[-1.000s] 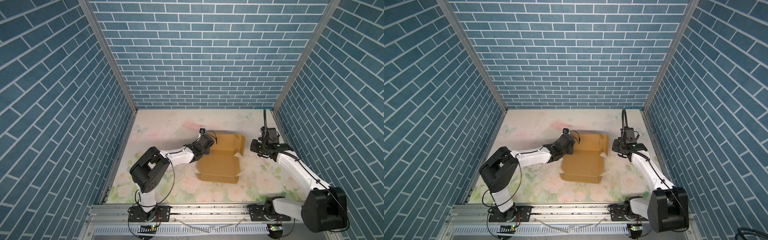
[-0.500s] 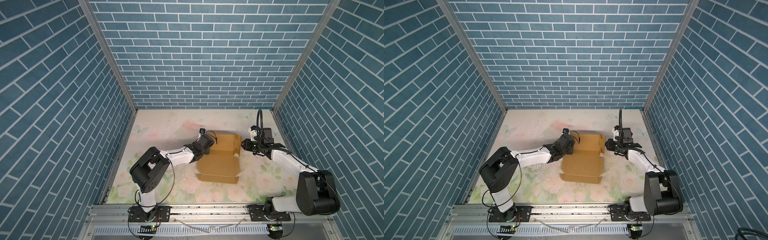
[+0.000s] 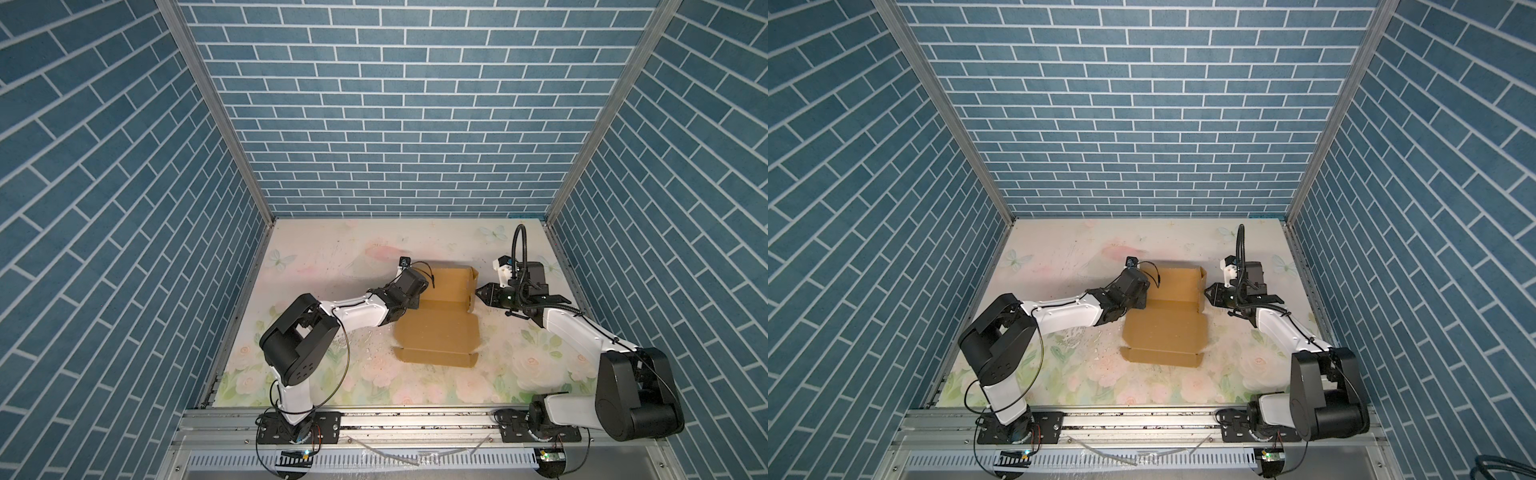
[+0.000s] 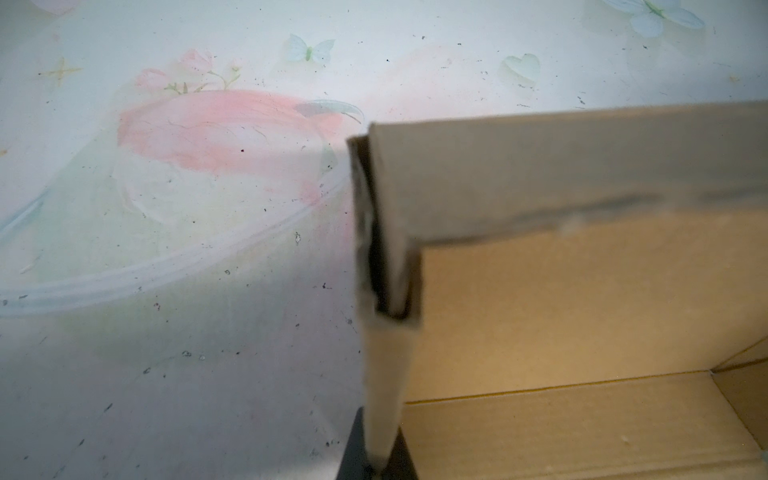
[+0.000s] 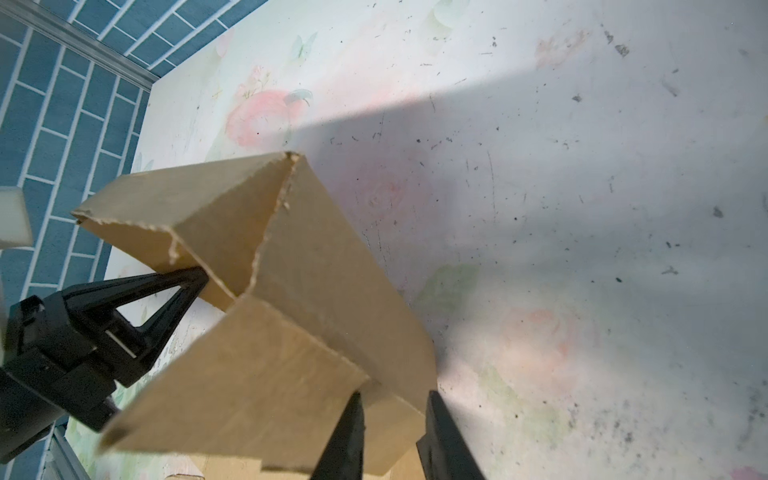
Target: Fold the paper box
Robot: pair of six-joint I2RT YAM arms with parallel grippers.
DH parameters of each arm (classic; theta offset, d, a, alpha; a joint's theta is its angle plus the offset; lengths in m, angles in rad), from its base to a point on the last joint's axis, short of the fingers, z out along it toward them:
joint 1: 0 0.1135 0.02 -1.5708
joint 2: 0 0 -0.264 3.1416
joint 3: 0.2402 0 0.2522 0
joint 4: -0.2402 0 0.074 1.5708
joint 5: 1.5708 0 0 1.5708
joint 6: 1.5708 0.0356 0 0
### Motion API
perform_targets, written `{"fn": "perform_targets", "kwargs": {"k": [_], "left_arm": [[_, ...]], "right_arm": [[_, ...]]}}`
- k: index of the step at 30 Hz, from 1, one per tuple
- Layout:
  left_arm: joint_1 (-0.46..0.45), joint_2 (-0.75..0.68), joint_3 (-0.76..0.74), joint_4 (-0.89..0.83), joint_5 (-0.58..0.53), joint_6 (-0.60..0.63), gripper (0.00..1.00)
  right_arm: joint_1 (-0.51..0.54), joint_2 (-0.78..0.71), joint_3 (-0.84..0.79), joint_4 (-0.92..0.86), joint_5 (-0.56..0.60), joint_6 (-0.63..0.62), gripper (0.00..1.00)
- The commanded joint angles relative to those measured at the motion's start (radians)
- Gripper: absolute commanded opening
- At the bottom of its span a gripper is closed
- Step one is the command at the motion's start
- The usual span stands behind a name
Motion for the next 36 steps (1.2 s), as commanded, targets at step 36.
{"fn": "perform_targets", "kwargs": {"k": [36], "left_arm": [[0.008, 0.067, -0.037, -0.068, 0.065, 0.059, 0.0]], "right_arm": [[0.06, 0.185, 0.069, 0.133, -0.057, -0.107, 0.3]]}}
